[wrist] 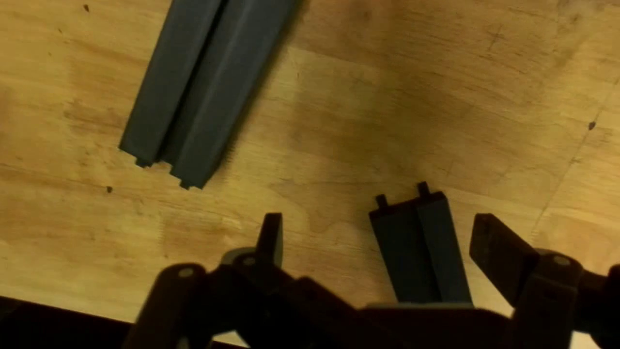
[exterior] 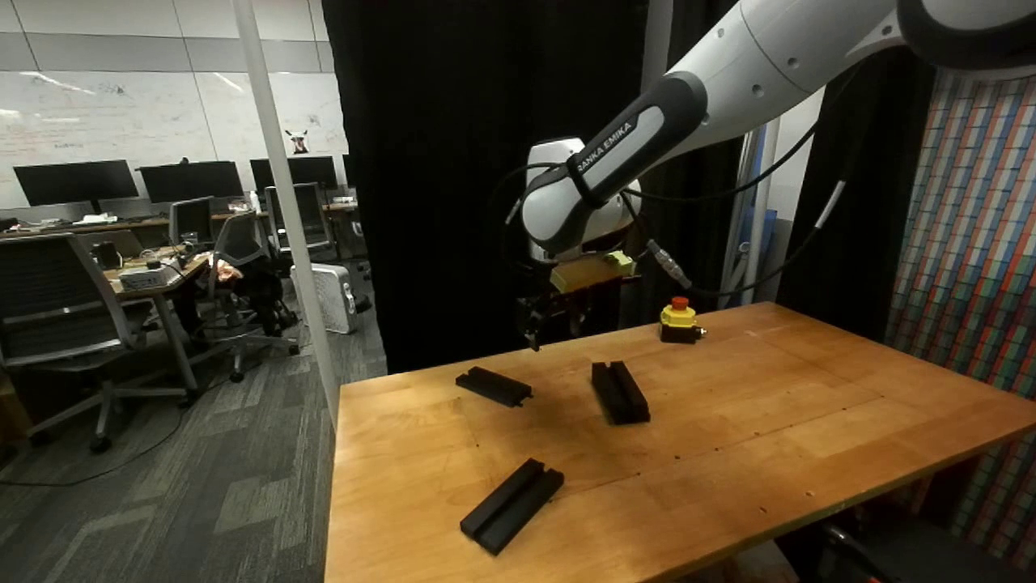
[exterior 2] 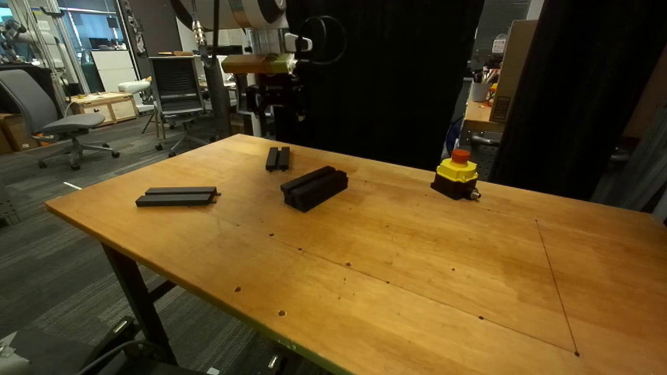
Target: Stack up the black pads
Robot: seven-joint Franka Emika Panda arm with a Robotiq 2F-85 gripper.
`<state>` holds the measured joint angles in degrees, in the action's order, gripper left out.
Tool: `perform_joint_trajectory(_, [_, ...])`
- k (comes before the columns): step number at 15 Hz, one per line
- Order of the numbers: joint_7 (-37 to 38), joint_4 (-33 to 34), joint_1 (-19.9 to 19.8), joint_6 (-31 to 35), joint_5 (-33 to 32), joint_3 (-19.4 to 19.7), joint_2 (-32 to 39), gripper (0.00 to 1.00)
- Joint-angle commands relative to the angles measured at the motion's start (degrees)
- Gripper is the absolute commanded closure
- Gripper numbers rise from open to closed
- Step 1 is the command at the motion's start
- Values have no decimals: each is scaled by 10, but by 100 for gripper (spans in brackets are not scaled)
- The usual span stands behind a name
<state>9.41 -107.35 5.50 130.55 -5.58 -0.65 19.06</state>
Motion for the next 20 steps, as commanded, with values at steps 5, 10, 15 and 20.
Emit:
perform_joint_trajectory(5, [-115,125,7,-13,-44,-9,125,0])
perform_joint_trajectory(10, [-150,173,6,10,-61,-7,196,0])
perform_joint_trajectory(15, [-141,226,13,16,-49,-13,239,0])
perform_joint_trajectory(20, [-129,258,31,9,-50,-15,251,0])
